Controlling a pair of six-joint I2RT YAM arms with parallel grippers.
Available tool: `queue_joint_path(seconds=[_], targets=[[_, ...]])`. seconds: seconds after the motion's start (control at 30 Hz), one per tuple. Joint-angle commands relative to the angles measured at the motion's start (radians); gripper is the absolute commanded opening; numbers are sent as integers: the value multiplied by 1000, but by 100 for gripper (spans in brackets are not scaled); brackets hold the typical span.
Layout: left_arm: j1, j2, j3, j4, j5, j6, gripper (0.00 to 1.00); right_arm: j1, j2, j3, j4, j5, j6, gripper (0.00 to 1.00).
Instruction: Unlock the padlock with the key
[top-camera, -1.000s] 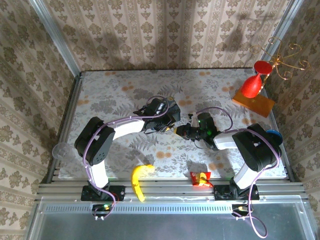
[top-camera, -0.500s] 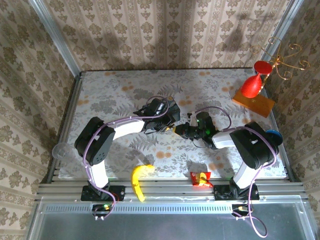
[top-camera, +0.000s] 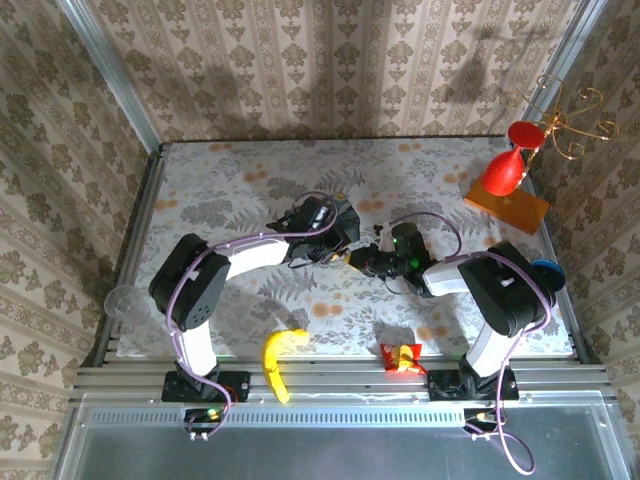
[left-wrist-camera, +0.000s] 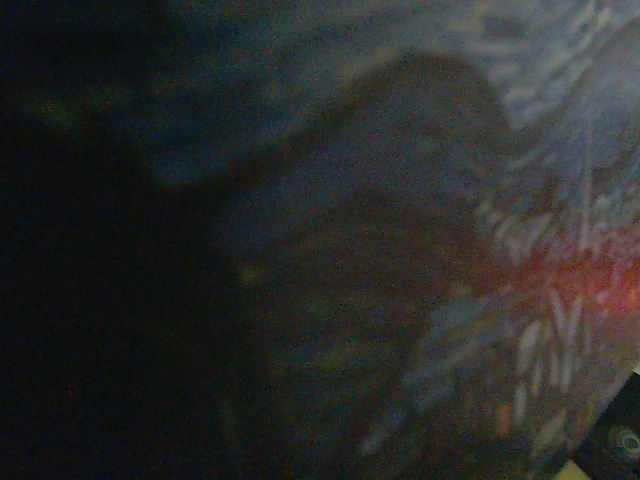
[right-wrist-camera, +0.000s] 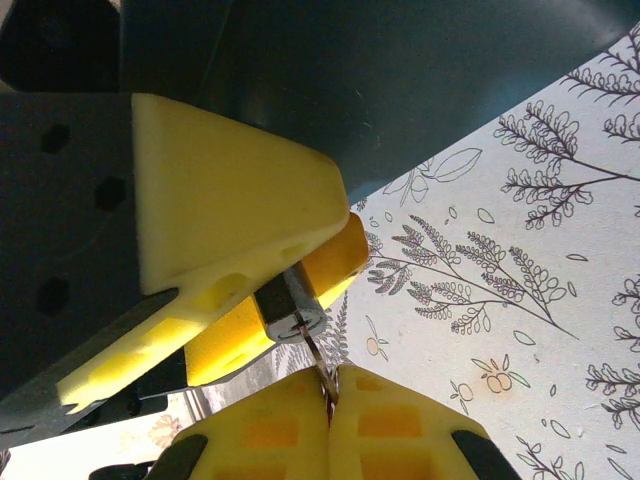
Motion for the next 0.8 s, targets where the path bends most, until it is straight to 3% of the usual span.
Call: queue_joint_path(seconds=[0.0,0.5,0.77], targets=[[-50,-27,1,-50,132,-3,0,1,-3,83,163,49,6,0],[-63,-24,4,-42,140,7,0,3,19,113,186,25,-139,0],[-66,-20,8,-35,143,7,0,9,-41,155,6,50,-327,0]])
